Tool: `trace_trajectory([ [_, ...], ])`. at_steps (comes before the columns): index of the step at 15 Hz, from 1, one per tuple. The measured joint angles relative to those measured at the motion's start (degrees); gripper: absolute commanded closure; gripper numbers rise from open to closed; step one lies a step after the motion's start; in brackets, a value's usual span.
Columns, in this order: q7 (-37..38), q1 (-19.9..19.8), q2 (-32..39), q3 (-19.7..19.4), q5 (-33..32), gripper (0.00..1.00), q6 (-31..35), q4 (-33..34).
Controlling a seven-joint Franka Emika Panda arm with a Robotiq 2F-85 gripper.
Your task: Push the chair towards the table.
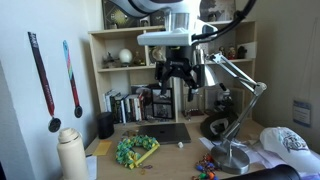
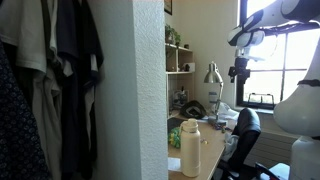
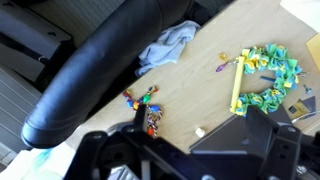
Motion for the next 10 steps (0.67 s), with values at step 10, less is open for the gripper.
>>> trace_trajectory([
  [10, 0.1, 5.0, -7.8, -0.2, -1.9, 0.0, 2.2, -5.5],
])
